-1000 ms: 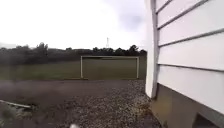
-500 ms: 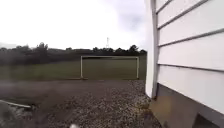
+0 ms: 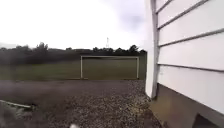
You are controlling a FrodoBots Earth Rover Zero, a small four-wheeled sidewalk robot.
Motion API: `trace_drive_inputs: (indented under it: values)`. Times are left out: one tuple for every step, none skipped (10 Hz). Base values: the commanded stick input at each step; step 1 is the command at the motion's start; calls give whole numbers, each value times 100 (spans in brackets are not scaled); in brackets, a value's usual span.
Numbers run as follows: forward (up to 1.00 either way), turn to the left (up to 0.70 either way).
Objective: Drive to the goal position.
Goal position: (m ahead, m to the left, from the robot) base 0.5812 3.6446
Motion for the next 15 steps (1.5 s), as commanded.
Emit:
trace_drive_inputs:
  values:
    - [4, 0]
    - [2, 0]
    - [0, 0]
    - [0, 0]
    - [0, 0]
    - [1, 0]
    - [3, 0]
    - [3, 0]
    - [1, 0]
    - [0, 0]
    - [0, 0]
    - [4, 0]
    - [2, 0]
    - [0, 0]
    - [4, 0]
